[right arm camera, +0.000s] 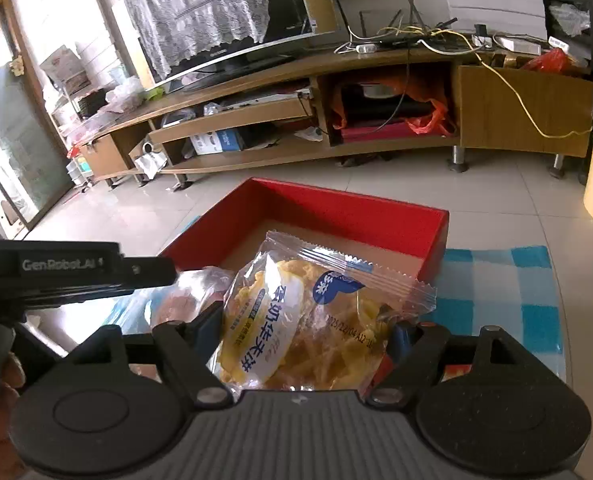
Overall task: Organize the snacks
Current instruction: 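Lift the milk cake loaf with the left tool while the right lifts the waffle bag, then lower the milk cake loaf into the red box while the right drops the waffle bag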
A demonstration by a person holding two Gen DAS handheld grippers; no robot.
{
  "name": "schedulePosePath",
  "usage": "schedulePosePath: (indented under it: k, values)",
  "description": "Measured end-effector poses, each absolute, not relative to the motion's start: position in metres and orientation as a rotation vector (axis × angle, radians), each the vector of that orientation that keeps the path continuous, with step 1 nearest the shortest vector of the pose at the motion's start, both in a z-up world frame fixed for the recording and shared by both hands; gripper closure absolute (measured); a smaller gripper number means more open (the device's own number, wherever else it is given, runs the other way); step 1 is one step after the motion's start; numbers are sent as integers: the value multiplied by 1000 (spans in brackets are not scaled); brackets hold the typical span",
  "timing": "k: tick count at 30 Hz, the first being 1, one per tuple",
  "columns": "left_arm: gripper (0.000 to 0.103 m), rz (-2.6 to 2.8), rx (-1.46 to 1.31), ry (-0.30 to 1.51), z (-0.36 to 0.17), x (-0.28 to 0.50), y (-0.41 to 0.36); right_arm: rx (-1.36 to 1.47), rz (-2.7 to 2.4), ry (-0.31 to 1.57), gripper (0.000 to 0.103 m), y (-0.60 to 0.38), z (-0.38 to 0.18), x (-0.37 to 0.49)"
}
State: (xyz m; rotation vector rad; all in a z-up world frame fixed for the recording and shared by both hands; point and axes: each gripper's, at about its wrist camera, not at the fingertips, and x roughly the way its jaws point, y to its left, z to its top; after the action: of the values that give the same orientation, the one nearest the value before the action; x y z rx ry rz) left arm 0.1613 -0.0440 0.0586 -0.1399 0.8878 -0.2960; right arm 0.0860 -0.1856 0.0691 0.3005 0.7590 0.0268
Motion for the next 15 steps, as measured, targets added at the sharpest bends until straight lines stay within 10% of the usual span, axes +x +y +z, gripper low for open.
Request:
schedulePosePath:
  k: [4, 6, 15]
  values:
    - [37, -315, -139, 975, 42, 165, -35, 345, 20, 792, 25, -194, 61, 103]
    - [14, -276, -122, 1004, 33, 154, -28, 331, 16, 796, 25, -192, 60, 104]
    - [3, -261, -87, 1133, -10, 129, -45, 313, -15, 784, 25, -196, 64, 96]
